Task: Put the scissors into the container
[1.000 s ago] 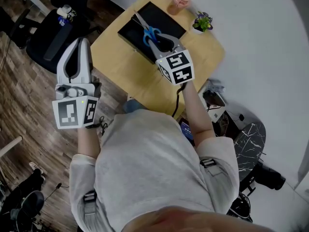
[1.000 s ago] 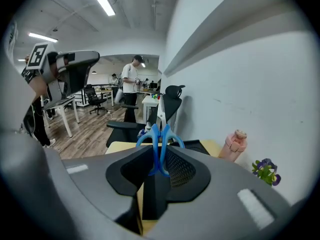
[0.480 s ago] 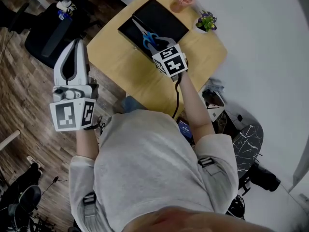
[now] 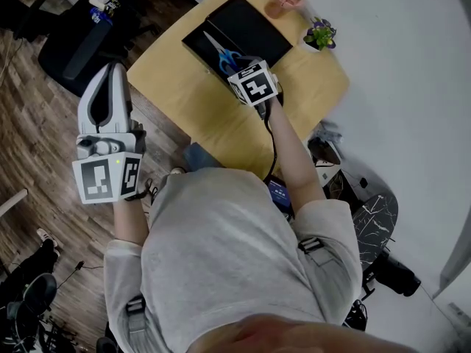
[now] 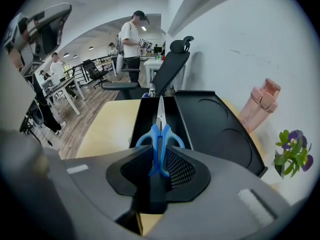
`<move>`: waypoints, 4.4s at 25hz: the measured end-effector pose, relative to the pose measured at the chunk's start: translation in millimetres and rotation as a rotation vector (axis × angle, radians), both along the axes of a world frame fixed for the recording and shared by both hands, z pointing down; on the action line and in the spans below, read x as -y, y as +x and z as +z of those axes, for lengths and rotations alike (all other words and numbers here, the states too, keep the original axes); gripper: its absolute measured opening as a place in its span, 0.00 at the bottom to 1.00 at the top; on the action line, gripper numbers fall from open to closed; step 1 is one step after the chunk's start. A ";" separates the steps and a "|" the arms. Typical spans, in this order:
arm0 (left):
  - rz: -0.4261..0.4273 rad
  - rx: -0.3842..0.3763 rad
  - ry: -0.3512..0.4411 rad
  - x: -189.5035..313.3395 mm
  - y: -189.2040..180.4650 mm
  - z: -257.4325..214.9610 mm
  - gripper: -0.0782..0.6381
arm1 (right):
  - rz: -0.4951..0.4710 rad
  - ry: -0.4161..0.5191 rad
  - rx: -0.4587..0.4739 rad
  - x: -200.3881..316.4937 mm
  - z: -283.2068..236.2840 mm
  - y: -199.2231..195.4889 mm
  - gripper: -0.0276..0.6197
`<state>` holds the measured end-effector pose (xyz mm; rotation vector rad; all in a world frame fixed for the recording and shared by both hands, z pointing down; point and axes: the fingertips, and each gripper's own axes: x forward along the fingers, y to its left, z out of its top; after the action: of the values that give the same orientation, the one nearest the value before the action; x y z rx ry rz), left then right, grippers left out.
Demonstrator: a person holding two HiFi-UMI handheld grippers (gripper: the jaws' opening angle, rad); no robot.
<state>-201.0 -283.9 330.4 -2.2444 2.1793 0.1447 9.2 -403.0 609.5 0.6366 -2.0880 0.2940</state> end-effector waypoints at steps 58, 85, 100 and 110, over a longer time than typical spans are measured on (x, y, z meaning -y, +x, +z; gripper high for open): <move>0.159 0.018 0.069 -36.2 6.9 -29.6 0.19 | 0.346 0.300 0.295 -53.2 -121.8 -2.0 0.05; 0.381 0.011 0.179 -91.8 27.3 -64.2 0.19 | 0.545 0.710 0.549 -179.1 -286.2 27.2 0.05; 0.434 -0.004 0.203 -110.2 21.1 -68.5 0.19 | 0.614 0.883 0.587 -228.5 -326.7 35.6 0.05; 0.448 -0.013 0.196 -116.1 12.7 -64.6 0.19 | 0.642 0.892 0.579 -239.7 -325.6 29.7 0.05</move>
<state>-188.3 -167.8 265.8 -2.5697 1.5495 0.3571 38.9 -163.3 283.9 1.9563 -2.4659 -0.1592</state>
